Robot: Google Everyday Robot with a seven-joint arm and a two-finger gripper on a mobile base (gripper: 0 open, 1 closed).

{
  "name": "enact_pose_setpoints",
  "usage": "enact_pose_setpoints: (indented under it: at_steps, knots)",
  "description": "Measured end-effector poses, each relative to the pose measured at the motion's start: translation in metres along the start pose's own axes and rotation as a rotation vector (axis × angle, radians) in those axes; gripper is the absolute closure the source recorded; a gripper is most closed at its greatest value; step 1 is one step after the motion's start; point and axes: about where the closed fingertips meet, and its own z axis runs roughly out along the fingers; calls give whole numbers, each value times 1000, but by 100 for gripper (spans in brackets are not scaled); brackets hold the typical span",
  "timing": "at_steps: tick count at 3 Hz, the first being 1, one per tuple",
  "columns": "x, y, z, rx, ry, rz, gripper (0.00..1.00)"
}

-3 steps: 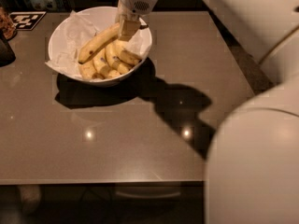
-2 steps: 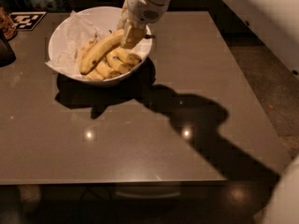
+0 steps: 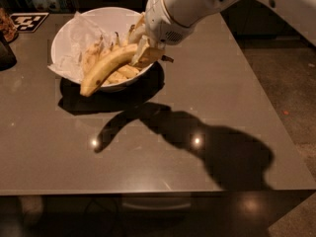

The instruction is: Pick banana from white bowl

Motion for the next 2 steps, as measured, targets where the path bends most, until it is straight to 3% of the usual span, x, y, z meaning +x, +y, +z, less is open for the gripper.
enact_pose_setpoints:
  at_steps: [1,2]
  knots:
    - [-7,32,-20,28,-4,31,100]
    - [-5,36,-20,23,1,33,100]
